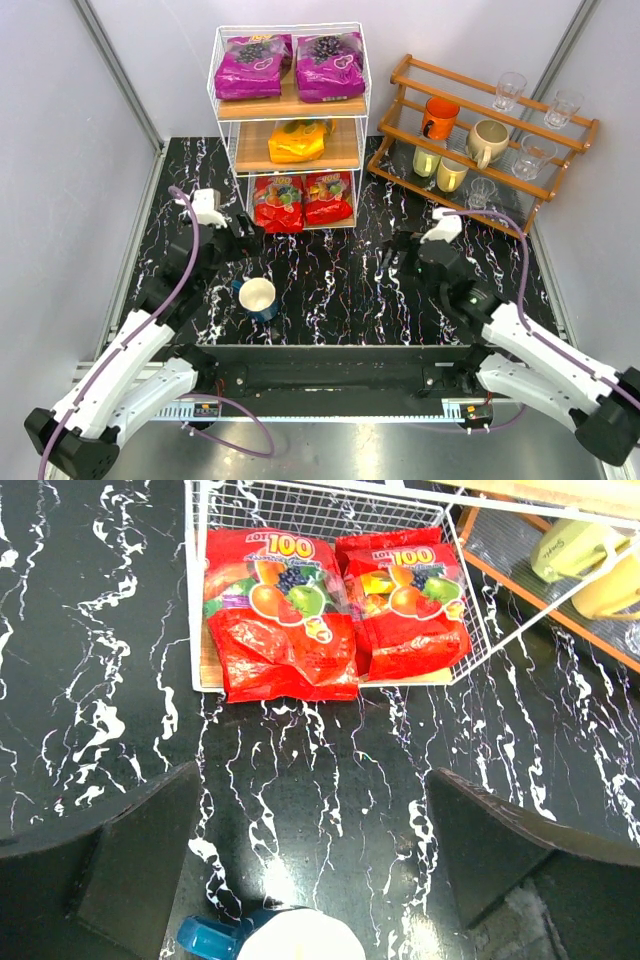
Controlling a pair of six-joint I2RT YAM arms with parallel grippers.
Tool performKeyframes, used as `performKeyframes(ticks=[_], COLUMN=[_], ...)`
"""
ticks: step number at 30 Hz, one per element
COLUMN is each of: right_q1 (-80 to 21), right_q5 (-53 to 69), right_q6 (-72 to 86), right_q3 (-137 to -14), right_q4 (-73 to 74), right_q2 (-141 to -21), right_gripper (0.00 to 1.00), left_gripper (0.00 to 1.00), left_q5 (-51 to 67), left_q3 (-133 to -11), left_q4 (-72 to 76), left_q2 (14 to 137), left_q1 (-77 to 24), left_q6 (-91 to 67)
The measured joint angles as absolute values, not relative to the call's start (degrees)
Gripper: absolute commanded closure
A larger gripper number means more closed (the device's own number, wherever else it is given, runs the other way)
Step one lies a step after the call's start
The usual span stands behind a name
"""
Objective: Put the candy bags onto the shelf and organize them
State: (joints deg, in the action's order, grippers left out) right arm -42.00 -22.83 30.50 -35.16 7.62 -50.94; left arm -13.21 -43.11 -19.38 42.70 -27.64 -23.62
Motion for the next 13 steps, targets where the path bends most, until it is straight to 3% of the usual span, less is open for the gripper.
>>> performKeyframes(ticks=[13], right_q1=[-42.0], right_q5=[-47.7], right_q6=[35.42], right_q3=[-32.56], right_q4=[21.96], right_q2=[-30.79], right_gripper=[0.0], left_gripper=[0.01], left_q5=[-18.81], left_q3=[-43.13], left_q4=[-21.32], left_q2=[38.65], left_q1=[-27.62], left_q6=[-23.86])
